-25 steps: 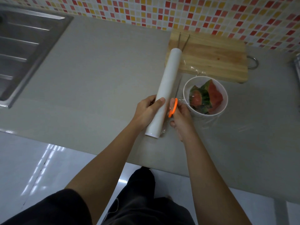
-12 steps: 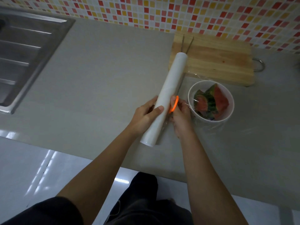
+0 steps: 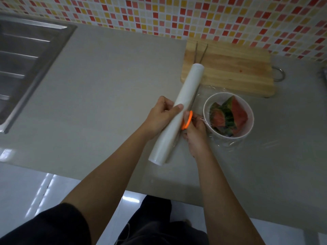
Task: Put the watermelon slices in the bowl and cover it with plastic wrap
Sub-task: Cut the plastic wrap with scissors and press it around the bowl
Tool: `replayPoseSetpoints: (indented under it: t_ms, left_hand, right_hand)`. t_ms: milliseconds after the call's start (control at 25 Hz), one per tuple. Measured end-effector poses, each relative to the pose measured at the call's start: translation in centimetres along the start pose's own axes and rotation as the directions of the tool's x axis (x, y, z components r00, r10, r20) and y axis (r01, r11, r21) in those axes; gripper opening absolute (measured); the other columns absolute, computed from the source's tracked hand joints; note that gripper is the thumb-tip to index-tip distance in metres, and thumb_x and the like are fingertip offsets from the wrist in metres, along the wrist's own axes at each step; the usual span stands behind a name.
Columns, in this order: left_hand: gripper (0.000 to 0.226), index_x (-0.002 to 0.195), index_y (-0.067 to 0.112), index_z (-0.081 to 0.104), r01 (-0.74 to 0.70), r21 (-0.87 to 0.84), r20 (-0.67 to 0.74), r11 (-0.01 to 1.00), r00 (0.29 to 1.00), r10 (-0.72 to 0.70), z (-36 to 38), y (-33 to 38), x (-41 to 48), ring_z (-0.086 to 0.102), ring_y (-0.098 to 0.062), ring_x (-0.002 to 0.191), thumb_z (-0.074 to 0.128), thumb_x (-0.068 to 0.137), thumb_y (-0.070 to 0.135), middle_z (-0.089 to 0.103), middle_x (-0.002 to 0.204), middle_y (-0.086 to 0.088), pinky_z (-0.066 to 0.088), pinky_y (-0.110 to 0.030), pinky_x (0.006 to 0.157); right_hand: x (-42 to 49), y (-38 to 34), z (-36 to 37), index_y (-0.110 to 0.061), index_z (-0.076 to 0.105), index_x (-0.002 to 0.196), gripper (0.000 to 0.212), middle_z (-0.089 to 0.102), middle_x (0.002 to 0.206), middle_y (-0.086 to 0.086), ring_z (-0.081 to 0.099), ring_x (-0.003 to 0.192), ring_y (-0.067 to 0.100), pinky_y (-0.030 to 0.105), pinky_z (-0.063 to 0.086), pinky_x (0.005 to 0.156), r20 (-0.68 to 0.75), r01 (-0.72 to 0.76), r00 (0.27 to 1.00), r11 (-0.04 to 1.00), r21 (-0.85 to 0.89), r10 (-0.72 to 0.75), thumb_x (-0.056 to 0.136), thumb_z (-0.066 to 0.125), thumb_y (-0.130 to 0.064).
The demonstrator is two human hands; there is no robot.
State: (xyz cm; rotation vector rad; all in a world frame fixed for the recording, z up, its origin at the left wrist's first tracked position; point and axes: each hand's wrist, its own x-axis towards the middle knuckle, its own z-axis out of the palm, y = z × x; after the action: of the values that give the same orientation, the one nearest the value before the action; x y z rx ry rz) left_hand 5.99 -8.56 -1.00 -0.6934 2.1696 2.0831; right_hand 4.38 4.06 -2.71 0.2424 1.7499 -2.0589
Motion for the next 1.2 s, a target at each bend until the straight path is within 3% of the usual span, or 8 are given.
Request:
replayPoseSetpoints:
  t_ms: [120,200,480,640,760,880,1000,1200]
  left_hand:
    - [0.027,0.101,0.026,0.054,0.031,-0.102,-0.012,0.994,0.999,-0.033,-0.2,0.0,1.0,0.065,-0.029,0.088,0.064,0.08,0.039,0.063,0.101,-0.011,0.053,-0.051,0.087]
    - [0.029,0.105,0.022,0.055,0.052,-0.126,-0.011,0.991,0.998,-0.054,-0.4,0.0,1.3,0.063,-0.027,0.086,0.062,0.081,0.036,0.062,0.1,-0.01,0.052,-0.048,0.087]
    - [0.028,0.097,0.028,0.059,0.081,-0.053,-0.017,0.995,0.997,-0.082,-1.1,0.1,1.7,0.065,-0.025,0.087,0.062,0.073,0.042,0.064,0.094,-0.005,0.052,-0.045,0.086]
    - [0.025,0.094,0.03,0.059,0.082,-0.01,-0.011,0.997,0.997,-0.082,-1.8,0.4,2.2,0.065,-0.028,0.088,0.062,0.073,0.044,0.066,0.097,-0.008,0.052,-0.047,0.087]
    - [0.022,0.092,0.033,0.059,0.078,0.027,0.001,0.997,0.997,-0.078,-2.6,0.6,2.3,0.064,-0.026,0.09,0.061,0.074,0.045,0.066,0.099,-0.006,0.05,-0.044,0.087]
    - [0.019,0.09,0.035,0.059,0.089,0.048,0.019,0.995,0.996,-0.09,-3.5,0.9,2.3,0.062,-0.021,0.084,0.06,0.074,0.044,0.064,0.094,-0.001,0.049,-0.039,0.08]
    - [0.023,0.093,0.032,0.059,0.107,0.061,0.035,0.992,0.993,-0.109,-4.4,1.1,2.1,0.059,-0.02,0.081,0.06,0.073,0.043,0.063,0.092,-0.001,0.047,-0.032,0.074]
    - [0.025,0.095,0.029,0.061,0.136,0.064,0.056,0.989,0.989,-0.14,-5.8,1.2,1.4,0.06,-0.022,0.082,0.061,0.074,0.041,0.063,0.095,-0.005,0.046,-0.035,0.076]
  right_hand:
    - [-0.1,-0.1,-0.1,-0.03,0.055,0.082,0.021,0.056,0.069,-0.015,0.05,0.056,-0.005,0.012,0.033,0.042,-0.043,-0.052,0.998,0.997,-0.062,0.05,0.083,0.057,-0.05]
    - [0.0,-0.1,0.0,-0.03,0.052,0.077,0.025,0.053,0.071,-0.014,0.049,0.057,-0.003,0.014,0.03,0.043,-0.051,-0.082,0.995,0.996,-0.023,0.08,0.079,0.059,-0.054]
    - [1.8,-1.5,1.3,-0.028,0.052,0.085,0.028,0.055,0.074,-0.01,0.048,0.067,0.005,0.022,0.031,0.053,-0.06,-0.092,0.994,0.996,-0.006,0.092,0.081,0.057,-0.055]
    - [2.5,-1.7,2.4,-0.019,0.054,0.094,0.022,0.053,0.075,-0.004,0.048,0.062,0.003,0.013,0.036,0.049,-0.077,-0.008,0.997,0.999,0.033,0.011,0.089,0.056,-0.04]
    - [3.0,-2.1,3.1,-0.023,0.053,0.081,0.021,0.05,0.07,-0.004,0.045,0.059,0.003,0.011,0.034,0.046,-0.095,-0.02,0.995,1.0,0.006,0.021,0.089,0.054,-0.042]
    - [3.9,-2.5,3.7,-0.021,0.053,0.081,0.021,0.048,0.067,-0.004,0.041,0.058,0.005,0.011,0.031,0.043,-0.096,0.008,0.995,1.0,0.023,-0.005,0.09,0.054,-0.04]
    - [4.8,-3.2,4.0,-0.023,0.053,0.067,0.03,0.044,0.062,-0.007,0.037,0.055,0.004,0.017,0.026,0.045,-0.091,0.035,0.995,0.999,-0.003,-0.035,0.091,0.052,-0.04]
    - [6.0,-3.6,4.5,-0.022,0.053,0.063,0.033,0.04,0.057,-0.005,0.03,0.047,0.005,0.018,0.018,0.038,-0.098,0.044,0.994,0.999,-0.023,-0.046,0.091,0.051,-0.04]
